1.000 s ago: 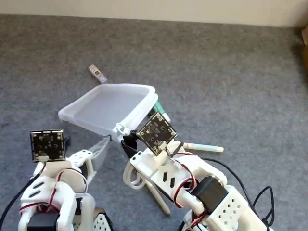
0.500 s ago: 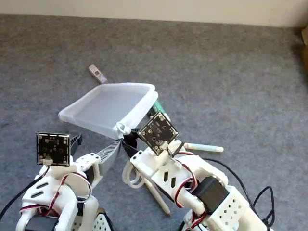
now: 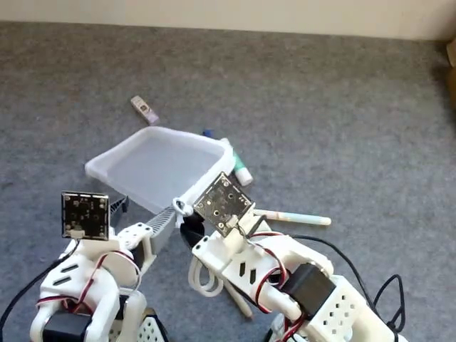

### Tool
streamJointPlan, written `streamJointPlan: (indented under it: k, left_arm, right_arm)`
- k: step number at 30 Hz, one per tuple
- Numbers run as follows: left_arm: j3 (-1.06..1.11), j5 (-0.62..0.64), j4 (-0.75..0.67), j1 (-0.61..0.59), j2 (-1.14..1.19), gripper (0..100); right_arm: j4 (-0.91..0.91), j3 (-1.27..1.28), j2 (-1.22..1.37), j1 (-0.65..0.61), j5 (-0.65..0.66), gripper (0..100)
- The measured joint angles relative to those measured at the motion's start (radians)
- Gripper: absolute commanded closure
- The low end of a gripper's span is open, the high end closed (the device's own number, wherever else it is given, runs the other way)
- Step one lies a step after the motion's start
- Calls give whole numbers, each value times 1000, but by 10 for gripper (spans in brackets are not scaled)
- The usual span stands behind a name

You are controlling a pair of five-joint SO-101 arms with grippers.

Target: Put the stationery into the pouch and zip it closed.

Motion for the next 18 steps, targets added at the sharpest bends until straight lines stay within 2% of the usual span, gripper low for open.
streamJointPlan:
  k: [7, 13, 18]
  left_arm:
    - [-2, -109, -3, -68, -2, 774]
    - [-69, -120, 40, -95, -2, 630]
    - [-74, -120, 61, -97, -2, 642]
  right_arm:
    - [-2, 0, 0, -3, 0, 995]
    - [-86, 2, 0, -3, 0, 995]
    - [-101, 2, 0, 6, 0, 995]
